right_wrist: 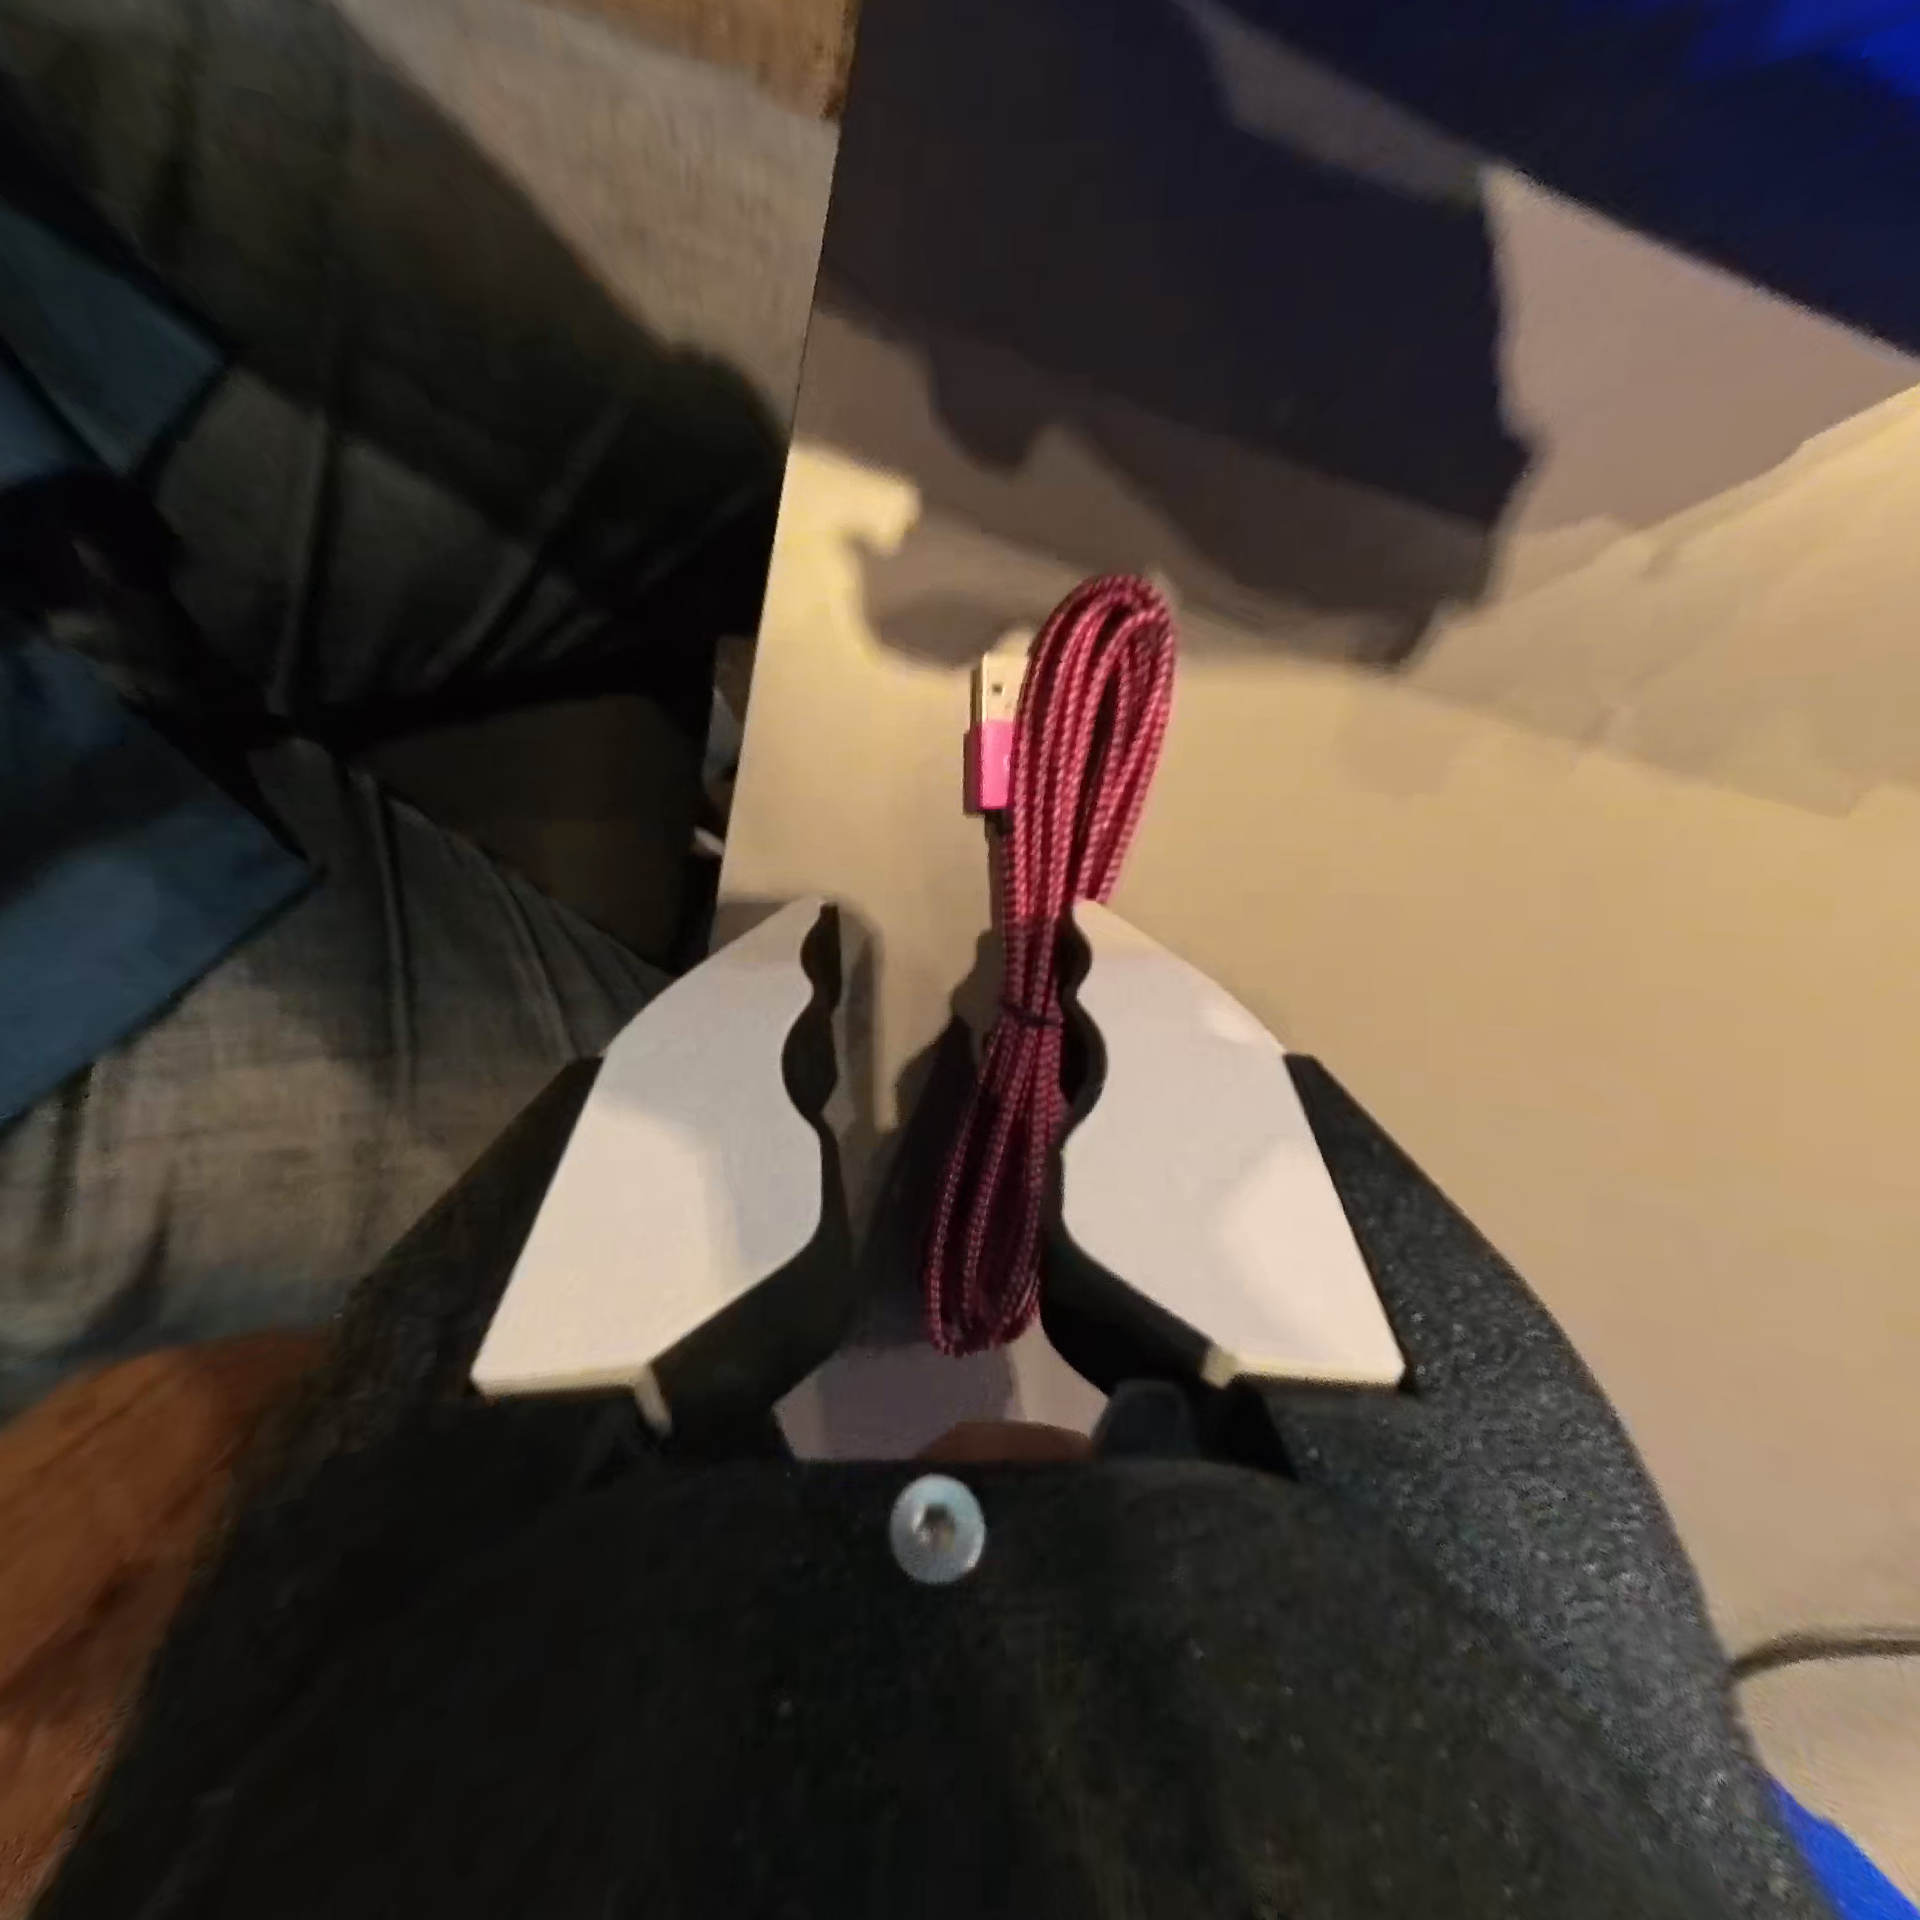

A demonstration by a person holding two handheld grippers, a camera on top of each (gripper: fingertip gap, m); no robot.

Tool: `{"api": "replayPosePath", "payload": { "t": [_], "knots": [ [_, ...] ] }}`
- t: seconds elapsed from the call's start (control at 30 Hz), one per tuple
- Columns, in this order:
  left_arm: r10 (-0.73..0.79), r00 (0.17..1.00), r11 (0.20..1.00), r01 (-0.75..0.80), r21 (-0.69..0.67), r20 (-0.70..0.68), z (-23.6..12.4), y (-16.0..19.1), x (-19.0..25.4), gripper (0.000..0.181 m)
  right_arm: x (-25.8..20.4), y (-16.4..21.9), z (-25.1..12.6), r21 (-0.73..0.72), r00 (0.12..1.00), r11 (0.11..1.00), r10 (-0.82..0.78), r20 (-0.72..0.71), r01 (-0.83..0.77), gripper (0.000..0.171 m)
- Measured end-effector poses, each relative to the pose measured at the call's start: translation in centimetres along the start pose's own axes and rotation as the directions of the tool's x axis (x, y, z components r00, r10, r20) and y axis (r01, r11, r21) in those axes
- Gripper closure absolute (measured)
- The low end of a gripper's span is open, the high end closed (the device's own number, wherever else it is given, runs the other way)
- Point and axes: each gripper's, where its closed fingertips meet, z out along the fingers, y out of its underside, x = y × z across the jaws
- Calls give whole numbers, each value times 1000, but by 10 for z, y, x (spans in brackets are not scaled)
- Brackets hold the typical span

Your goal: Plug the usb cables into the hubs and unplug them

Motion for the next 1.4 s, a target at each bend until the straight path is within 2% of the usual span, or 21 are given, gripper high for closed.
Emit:
{"api": "replayPosePath", "payload": {
  "t": [0.27, 0.47, 0.77, 1.0, 1.13, 1.3, 1.4],
  "knots": [
    [4, 1000, 1000, -4, -17, -12, 2, 7, 8, 121, -1, -10, 24, -26, 999, 999, 25, 27, -24, 130],
    [-3, 1000, 1000, 3, -16, -15, 2, 6, 7, 121, -31, -15, 22, -1, 989, 1000, 16, 150, -16, 130],
    [-14, 1000, 1000, 14, -18, -22, 3, 7, 8, 121, -36, -16, 20, 0, 995, 995, -98, 15, 98, 131],
    [-23, 999, 999, 22, -25, -24, 3, 11, 8, 121, -46, -13, 16, 39, 993, 993, -116, 20, 115, 138],
    [-23, 999, 999, 23, -28, -25, 4, 13, 7, 121, -41, -8, 19, 24, 992, 993, -117, -40, 118, 138],
    [-27, 999, 999, 26, -47, -19, 4, 20, 5, 121, -31, -16, 17, 73, 992, 993, -82, -91, 89, 134],
    [-5, 1000, 998, 4, -69, -23, 5, 23, 8, 121, -30, -10, 23, 49, 997, 997, -55, -50, 57, 133]
  ]
}}
